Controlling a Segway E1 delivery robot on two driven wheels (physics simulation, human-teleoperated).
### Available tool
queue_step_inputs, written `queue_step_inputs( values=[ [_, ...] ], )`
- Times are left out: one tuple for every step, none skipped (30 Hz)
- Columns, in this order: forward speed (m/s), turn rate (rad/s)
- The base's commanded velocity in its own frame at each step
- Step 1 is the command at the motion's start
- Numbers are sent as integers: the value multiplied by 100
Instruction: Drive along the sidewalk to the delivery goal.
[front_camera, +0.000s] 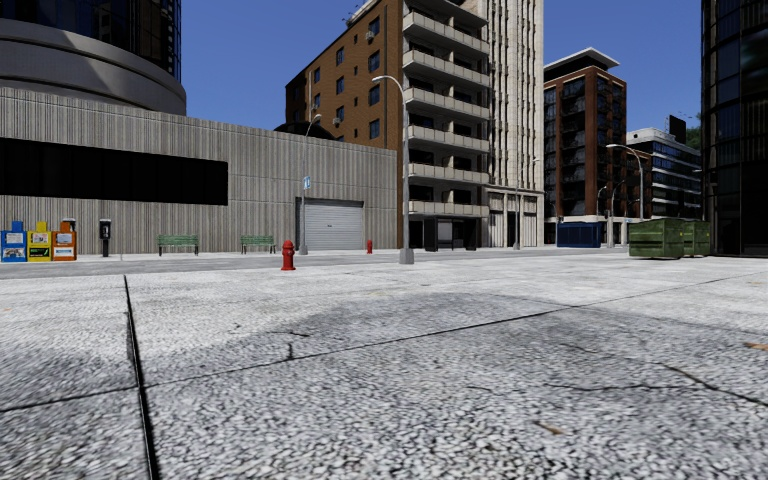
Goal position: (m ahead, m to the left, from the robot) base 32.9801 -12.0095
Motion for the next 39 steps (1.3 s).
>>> queue_step_inputs(
  values=[
    [0, 0],
    [0, 0],
    [0, 0],
    [0, 0],
    [0, 0],
    [0, 0],
    [0, 0],
    [0, 0],
    [0, 0],
    [0, 0],
    [0, 0],
    [0, 0],
    [0, 0],
    [0, 0],
    [0, 0],
    [0, 0],
    [0, 0],
    [0, 0],
    [0, 0],
    [0, 0],
    [0, 0],
    [0, 0],
    [0, 0],
    [0, 0],
    [0, 0],
    [0, 0],
    [0, 0],
    [0, 0],
    [0, 0],
    [0, 0],
    [200, 0],
    [200, 0],
    [200, 0],
    [200, 0],
    [200, 0],
    [200, 0],
    [200, 0],
    [200, 0],
    [200, 0]
  ],
)
